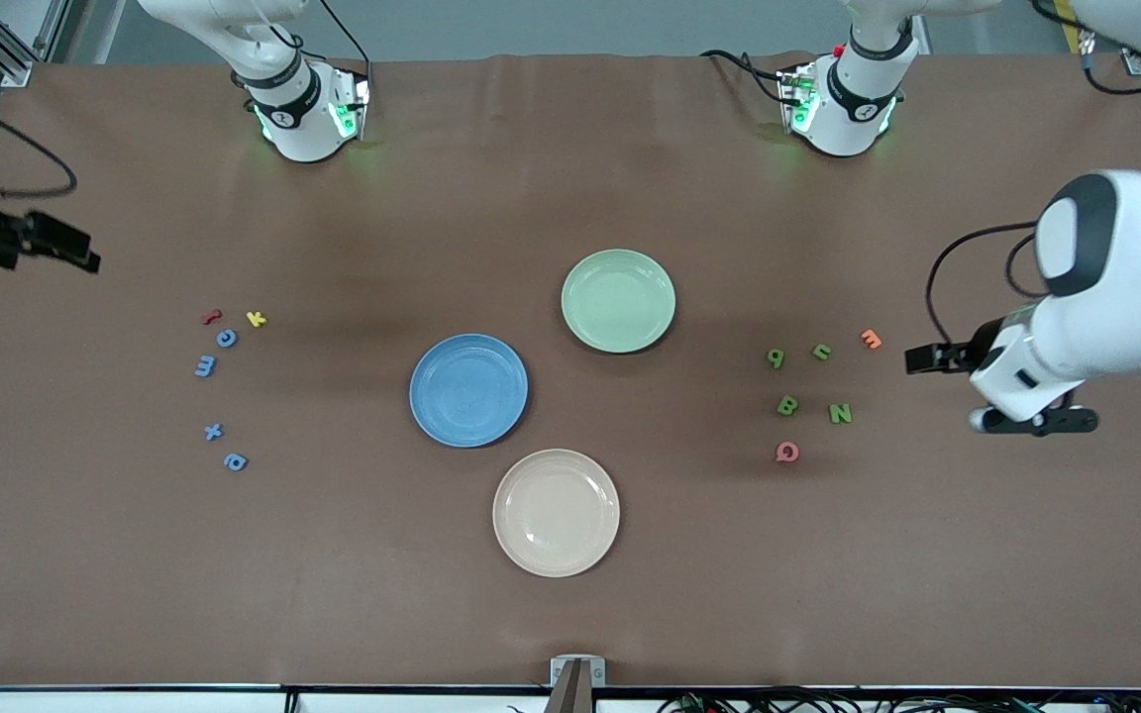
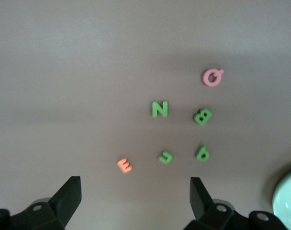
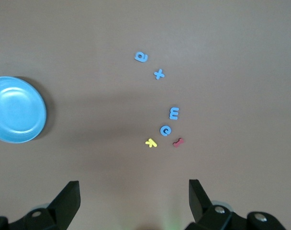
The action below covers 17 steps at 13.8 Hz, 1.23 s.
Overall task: Sort letters by color into matching plates
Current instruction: 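Reach the left gripper to green letters while the right gripper reaches blue letters, then grasp the green N with the left gripper while the right gripper grasps blue c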
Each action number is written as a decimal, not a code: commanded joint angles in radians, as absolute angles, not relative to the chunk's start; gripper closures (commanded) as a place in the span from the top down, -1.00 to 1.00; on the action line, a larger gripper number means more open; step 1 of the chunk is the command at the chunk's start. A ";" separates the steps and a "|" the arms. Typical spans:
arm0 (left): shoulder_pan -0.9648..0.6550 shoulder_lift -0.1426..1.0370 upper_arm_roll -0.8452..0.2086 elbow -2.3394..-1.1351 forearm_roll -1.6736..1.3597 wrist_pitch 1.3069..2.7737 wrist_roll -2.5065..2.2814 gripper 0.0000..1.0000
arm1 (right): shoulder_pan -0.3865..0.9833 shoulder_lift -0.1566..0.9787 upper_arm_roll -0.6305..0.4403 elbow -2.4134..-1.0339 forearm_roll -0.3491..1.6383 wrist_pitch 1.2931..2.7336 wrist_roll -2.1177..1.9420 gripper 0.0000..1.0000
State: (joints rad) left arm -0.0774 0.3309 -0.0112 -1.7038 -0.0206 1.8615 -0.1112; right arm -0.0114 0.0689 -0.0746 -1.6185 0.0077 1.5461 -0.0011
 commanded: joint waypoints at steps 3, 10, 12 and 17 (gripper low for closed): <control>-0.095 0.379 -0.015 -1.817 0.025 2.070 -0.161 1.00 | -0.046 0.130 -0.066 -1.667 -0.006 1.621 -0.011 1.00; -0.097 0.417 -0.018 -2.003 0.026 2.394 -0.164 1.00 | -0.110 0.094 -0.066 -2.092 -0.005 2.060 -0.029 0.61; -0.097 0.445 -0.018 -2.017 0.026 2.440 -0.166 1.00 | -0.136 0.081 -0.064 -2.205 -0.005 2.194 -0.076 0.61; -0.120 0.506 -0.018 -2.013 0.029 2.494 -0.192 0.99 | -0.170 0.092 -0.064 -2.371 -0.005 2.422 -0.113 0.61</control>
State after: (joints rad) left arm -0.1091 0.4870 -0.0192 -2.0134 0.0093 2.4618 -0.1641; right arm -0.1558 0.1345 -0.0780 -2.2880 0.0059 2.3473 -0.1017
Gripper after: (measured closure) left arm 0.000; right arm 0.194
